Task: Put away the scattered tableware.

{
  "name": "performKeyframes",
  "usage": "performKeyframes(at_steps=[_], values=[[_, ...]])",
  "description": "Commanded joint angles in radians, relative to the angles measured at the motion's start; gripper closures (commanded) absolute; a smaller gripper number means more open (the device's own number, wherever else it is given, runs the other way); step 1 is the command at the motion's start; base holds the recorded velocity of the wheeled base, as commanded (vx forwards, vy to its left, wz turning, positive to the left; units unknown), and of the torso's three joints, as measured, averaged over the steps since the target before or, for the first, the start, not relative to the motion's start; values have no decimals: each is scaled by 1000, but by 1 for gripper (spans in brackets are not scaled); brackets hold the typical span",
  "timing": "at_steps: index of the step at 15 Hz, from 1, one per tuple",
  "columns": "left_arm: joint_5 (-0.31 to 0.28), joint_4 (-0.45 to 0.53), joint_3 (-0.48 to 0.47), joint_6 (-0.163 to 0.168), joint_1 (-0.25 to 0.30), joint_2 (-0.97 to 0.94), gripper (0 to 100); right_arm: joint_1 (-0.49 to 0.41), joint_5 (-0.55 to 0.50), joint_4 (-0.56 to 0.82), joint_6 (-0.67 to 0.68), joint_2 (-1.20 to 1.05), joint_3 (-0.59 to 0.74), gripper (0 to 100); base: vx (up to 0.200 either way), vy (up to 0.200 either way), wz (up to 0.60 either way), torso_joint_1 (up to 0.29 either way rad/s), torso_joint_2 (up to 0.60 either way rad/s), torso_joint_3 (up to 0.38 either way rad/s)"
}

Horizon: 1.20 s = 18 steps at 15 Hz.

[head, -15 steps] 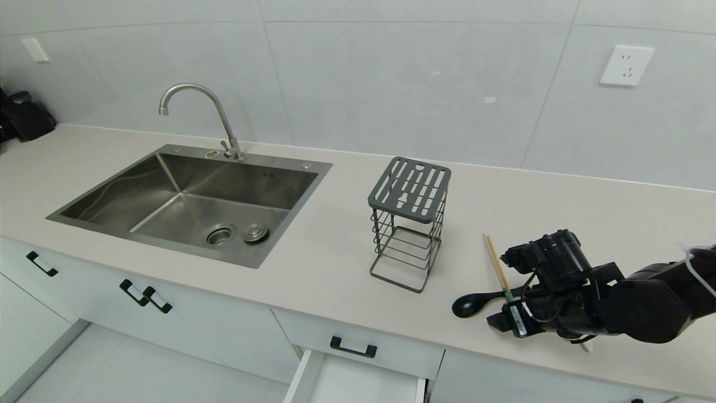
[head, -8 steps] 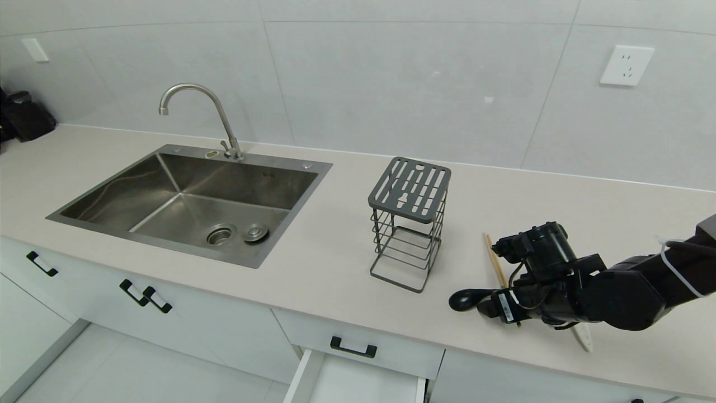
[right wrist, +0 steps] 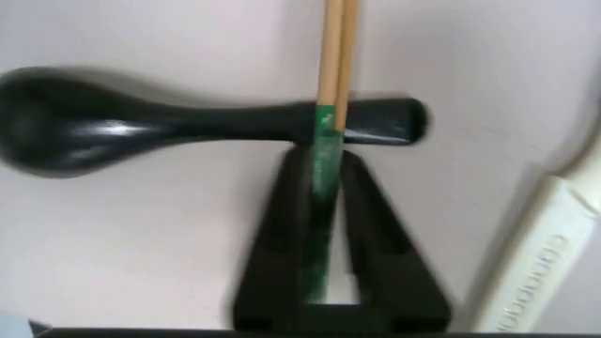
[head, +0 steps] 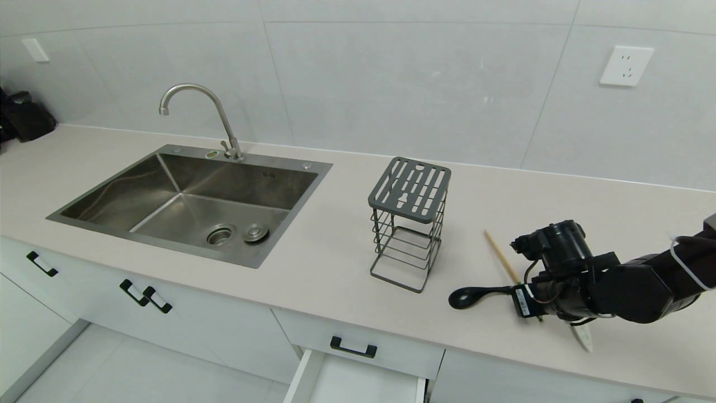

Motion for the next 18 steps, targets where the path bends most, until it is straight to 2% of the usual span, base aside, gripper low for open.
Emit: performKeyframes(at_steps=[1, 5, 9, 12, 13, 16, 18], values=[[0, 0, 0, 0, 0, 1, 0, -23, 1, 3, -1, -37, 21, 100, 0, 0, 0, 0, 0, 0], [0, 0, 0, 0, 0, 1, 0, -27, 1, -3, -1, -141, 70, 100, 0, 0, 0, 0, 0, 0], [0, 0, 0, 0, 0, 1, 0, -20, 25, -25, -16, -357, 235, 100, 0, 0, 0, 0, 0, 0], [0, 0, 0, 0, 0, 1, 0, -20, 87, -31, -114, -491, 349, 100, 0, 0, 0, 0, 0, 0], [0, 0, 0, 0, 0, 1, 0, -20, 91, -32, -119, -497, 352, 100, 0, 0, 0, 0, 0, 0], [0, 0, 0, 0, 0, 1, 0, -21, 168, -69, -251, -597, 395, 100, 0, 0, 0, 0, 0, 0], [0, 0, 0, 0, 0, 1, 0, -24, 165, -69, -327, -638, 422, 100, 0, 0, 0, 0, 0, 0]])
